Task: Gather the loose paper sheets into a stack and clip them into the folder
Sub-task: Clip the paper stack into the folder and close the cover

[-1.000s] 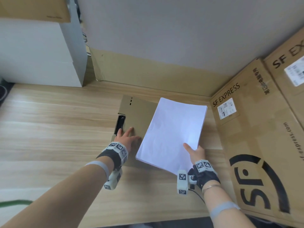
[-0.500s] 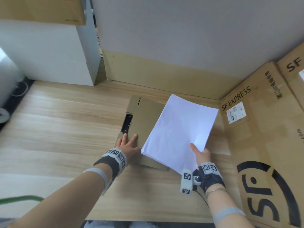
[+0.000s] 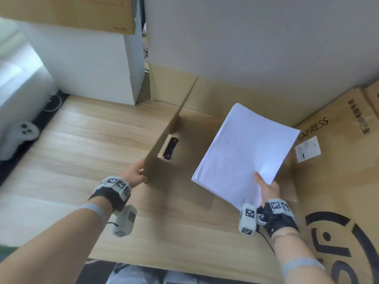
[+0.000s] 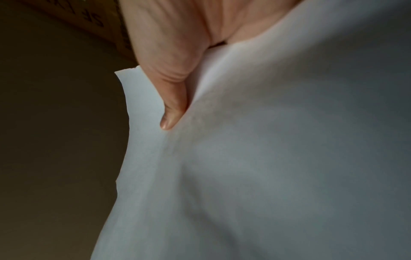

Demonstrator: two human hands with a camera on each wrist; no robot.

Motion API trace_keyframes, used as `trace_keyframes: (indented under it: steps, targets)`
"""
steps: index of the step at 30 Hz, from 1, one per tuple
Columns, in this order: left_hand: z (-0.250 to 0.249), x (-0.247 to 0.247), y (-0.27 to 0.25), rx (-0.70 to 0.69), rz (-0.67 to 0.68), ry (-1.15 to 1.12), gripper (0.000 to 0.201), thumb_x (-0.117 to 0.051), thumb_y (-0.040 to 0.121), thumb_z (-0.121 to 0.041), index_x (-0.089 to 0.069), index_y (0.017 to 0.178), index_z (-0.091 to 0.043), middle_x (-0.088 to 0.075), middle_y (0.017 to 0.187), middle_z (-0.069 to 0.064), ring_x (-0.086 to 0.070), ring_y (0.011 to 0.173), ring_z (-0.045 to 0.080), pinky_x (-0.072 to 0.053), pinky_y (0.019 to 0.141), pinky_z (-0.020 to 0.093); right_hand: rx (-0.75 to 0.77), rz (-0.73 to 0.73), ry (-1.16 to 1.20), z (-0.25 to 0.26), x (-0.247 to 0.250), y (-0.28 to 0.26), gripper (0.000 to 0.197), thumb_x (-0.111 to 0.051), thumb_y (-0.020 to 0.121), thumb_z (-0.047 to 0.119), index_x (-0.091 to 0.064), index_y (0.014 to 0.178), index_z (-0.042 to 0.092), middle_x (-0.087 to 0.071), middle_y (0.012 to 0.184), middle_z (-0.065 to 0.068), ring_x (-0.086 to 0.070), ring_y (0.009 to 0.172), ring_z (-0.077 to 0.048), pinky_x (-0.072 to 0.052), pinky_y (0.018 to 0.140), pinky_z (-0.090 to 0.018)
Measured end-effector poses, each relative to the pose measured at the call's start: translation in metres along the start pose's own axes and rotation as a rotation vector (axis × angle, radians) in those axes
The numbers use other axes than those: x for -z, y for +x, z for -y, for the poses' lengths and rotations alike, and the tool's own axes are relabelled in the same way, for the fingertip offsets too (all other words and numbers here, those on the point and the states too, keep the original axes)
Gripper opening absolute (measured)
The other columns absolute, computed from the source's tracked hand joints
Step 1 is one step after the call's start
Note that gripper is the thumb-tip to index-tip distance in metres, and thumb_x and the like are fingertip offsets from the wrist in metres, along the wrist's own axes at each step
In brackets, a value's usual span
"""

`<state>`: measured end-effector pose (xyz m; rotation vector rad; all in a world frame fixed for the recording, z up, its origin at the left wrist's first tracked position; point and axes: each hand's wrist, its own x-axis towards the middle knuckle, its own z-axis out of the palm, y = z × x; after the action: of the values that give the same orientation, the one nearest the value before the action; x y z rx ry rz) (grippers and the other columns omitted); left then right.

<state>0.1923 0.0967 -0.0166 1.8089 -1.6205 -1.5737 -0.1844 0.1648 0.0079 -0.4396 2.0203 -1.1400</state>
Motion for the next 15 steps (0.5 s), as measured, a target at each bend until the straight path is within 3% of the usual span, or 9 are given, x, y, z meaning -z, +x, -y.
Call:
trace_keyframes:
  steps: [1, 3, 5, 7, 9, 12, 15]
  targets:
    - [0.006, 0.002, -0.001, 0.052, -0.048, 0.025, 0.041, -0.058, 0.078, 0.006, -0.055, 0.118, 0.005, -0.055, 0.105, 0.01, -0.058, 0.093, 0.028, -0.045, 0.063, 0.013, -0.014, 0.003, -0.02, -0.006, -0.005, 0.0, 0.046, -0.071, 0.081, 0.022, -0.056, 0.117, -0.002, -0.063, 0.111, -0.016, -0.059, 0.098, -0.029, -0.046, 0.094, -0.041]
    - [0.02, 0.004, -0.001, 0.17, -0.079, -0.058, 0.017, -0.059, 0.08, 0.002, -0.057, 0.097, 0.002, -0.056, 0.09, 0.012, -0.057, 0.085, 0.028, -0.047, 0.066, 0.022, -0.045, 0.029, -0.068, -0.02, -0.013, 0.001, 0.051, -0.073, 0.078, 0.026, -0.056, 0.117, -0.002, -0.063, 0.115, -0.017, -0.061, 0.103, -0.031, -0.046, 0.098, -0.046]
    - [0.038, 0.003, -0.002, 0.268, -0.087, -0.236, 0.012, -0.056, 0.084, 0.009, -0.051, 0.092, 0.002, -0.057, 0.083, 0.011, -0.06, 0.078, 0.032, -0.052, 0.06, 0.02, -0.07, 0.085, -0.119, -0.032, -0.02, 0.001, 0.057, -0.074, 0.076, 0.032, -0.055, 0.119, -0.001, -0.063, 0.117, -0.018, -0.061, 0.107, -0.033, -0.045, 0.1, -0.049]
    - [0.051, -0.002, -0.008, 0.442, -0.121, -0.55, 0.004, -0.052, 0.088, 0.007, -0.051, 0.091, 0.004, -0.066, 0.074, 0.013, -0.067, 0.063, 0.026, -0.055, 0.049, 0.02, -0.085, 0.119, -0.16, -0.039, -0.027, -0.001, 0.058, -0.074, 0.077, 0.031, -0.055, 0.12, -0.002, -0.063, 0.117, -0.018, -0.061, 0.108, -0.034, -0.045, 0.1, -0.049]
    - [0.058, -0.007, -0.014, 0.542, -0.107, -0.727, 0.009, -0.049, 0.09, 0.004, -0.055, 0.084, 0.004, -0.071, 0.063, 0.015, -0.069, 0.045, 0.02, -0.056, 0.043, 0.021, -0.086, 0.148, -0.19, -0.048, -0.031, -0.001, 0.058, -0.075, 0.075, 0.03, -0.056, 0.118, -0.003, -0.064, 0.115, -0.019, -0.062, 0.106, -0.034, -0.046, 0.1, -0.048]
    - [0.056, -0.014, -0.017, 0.596, -0.063, -0.713, 0.017, -0.05, 0.093, -0.006, -0.058, 0.084, 0.006, -0.07, 0.053, 0.017, -0.067, 0.04, 0.022, -0.054, 0.038, 0.025, -0.089, 0.183, -0.216, -0.054, -0.036, -0.001, 0.076, -0.08, 0.063, 0.045, -0.057, 0.117, -0.002, -0.065, 0.112, -0.016, -0.063, 0.102, -0.03, -0.047, 0.098, -0.047]
    - [0.049, -0.018, -0.013, 0.68, -0.043, -0.623, 0.032, -0.051, 0.094, -0.019, -0.06, 0.087, 0.012, -0.065, 0.046, 0.021, -0.064, 0.037, 0.028, -0.053, 0.036, 0.028, -0.096, 0.195, -0.234, -0.049, -0.039, 0.0, 0.046, -0.073, 0.079, 0.023, -0.059, 0.113, -0.005, -0.065, 0.108, -0.017, -0.06, 0.095, -0.027, -0.047, 0.094, -0.039]
